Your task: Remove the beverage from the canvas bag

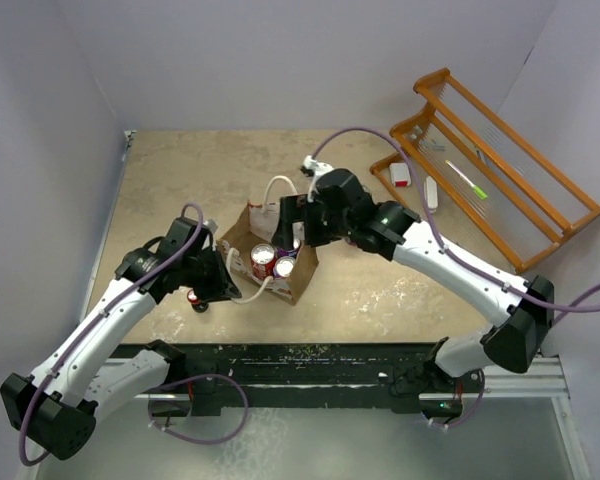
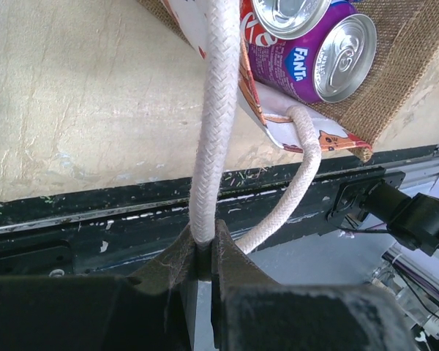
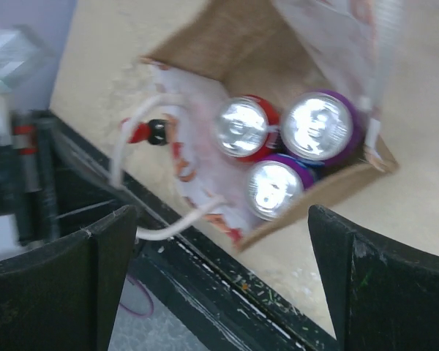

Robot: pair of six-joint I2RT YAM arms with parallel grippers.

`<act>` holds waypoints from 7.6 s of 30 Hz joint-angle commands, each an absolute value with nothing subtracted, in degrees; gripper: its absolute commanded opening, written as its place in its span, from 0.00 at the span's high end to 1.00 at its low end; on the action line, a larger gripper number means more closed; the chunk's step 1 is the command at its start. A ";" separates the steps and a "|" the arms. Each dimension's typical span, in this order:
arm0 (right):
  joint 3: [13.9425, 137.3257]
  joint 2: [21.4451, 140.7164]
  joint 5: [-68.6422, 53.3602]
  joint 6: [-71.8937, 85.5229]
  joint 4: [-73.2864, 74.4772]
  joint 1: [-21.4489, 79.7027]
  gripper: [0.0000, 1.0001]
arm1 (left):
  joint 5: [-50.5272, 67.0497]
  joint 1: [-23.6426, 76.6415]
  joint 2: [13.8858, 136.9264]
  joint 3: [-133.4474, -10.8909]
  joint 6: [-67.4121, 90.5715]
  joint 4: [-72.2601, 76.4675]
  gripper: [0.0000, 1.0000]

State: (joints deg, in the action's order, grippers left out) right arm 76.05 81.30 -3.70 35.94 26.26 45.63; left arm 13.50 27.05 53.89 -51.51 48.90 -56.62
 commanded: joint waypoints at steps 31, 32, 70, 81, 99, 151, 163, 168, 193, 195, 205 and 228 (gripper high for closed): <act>113.86 118.20 13.03 1.43 47.30 60.99 0.12 | 12.09 26.81 52.36 -52.06 49.92 -60.57 1.00; 114.17 118.60 12.81 1.23 46.97 61.00 0.14 | 11.98 26.81 52.58 -52.19 49.64 -60.63 1.00; 112.15 128.58 8.13 -0.48 46.39 60.91 0.18 | 13.11 26.81 52.22 -50.33 50.25 -58.48 1.00; 112.72 128.70 7.92 0.31 45.98 60.90 0.26 | 13.05 26.81 52.22 -50.80 49.57 -59.33 1.00; 112.02 121.03 7.10 6.85 42.00 60.87 0.65 | 13.04 26.81 51.71 -50.90 48.84 -60.81 1.00; 87.98 93.28 -17.13 34.76 22.66 42.96 0.96 | 13.86 26.81 52.18 -49.21 49.56 -58.80 1.00; 74.64 78.90 -19.30 36.63 20.75 32.33 0.96 | 14.45 26.81 52.61 -48.63 50.25 -57.53 1.00; 68.71 71.44 -10.63 34.76 25.78 30.56 0.97 | 14.63 26.81 52.13 -47.72 50.64 -56.87 1.00; 63.90 84.27 16.72 36.22 32.04 29.19 1.00 | 15.74 26.81 54.30 -48.44 50.82 -55.71 1.00; 65.02 85.55 16.31 35.74 31.76 29.26 1.00 | 15.57 26.81 54.48 -48.70 50.64 -55.89 1.00; 66.22 89.17 14.87 32.71 28.43 29.26 0.81 | 14.80 26.81 54.68 -49.39 50.08 -56.80 1.00; 58.56 73.41 8.68 37.24 30.41 29.24 0.00 | 17.80 26.81 52.76 -46.36 48.57 -55.34 0.98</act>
State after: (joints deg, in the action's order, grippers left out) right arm 62.39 79.57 12.12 33.61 29.61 29.19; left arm 15.53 27.00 54.22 -47.40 49.87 -57.08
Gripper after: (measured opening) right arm 0.998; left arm 0.111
